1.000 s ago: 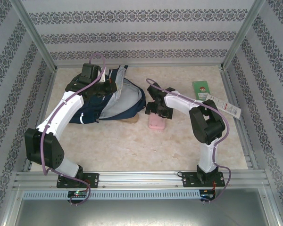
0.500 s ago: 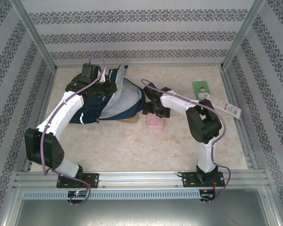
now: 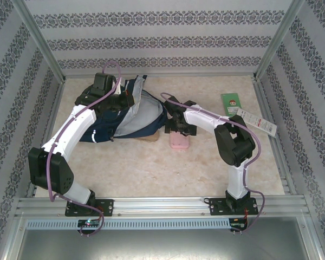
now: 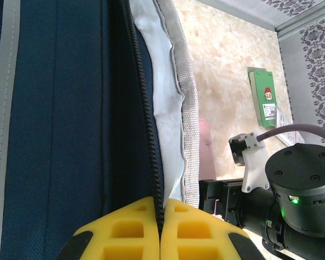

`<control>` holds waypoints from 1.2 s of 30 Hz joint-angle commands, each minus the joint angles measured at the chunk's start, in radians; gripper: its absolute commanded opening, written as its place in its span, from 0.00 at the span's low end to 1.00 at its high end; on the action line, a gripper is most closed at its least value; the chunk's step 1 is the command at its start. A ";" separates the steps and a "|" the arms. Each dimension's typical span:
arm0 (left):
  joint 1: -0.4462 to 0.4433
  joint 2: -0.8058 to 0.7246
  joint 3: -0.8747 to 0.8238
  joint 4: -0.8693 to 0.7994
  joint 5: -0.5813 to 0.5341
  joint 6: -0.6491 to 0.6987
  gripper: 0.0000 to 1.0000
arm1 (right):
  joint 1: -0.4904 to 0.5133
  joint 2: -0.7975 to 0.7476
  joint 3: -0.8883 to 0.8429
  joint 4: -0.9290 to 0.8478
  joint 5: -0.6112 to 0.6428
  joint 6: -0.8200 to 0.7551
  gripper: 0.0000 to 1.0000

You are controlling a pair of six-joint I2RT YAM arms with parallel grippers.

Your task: Pack the student bag

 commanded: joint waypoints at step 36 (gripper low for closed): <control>0.016 -0.026 0.001 0.059 0.025 -0.012 0.00 | 0.049 -0.063 -0.131 -0.034 -0.002 -0.021 0.98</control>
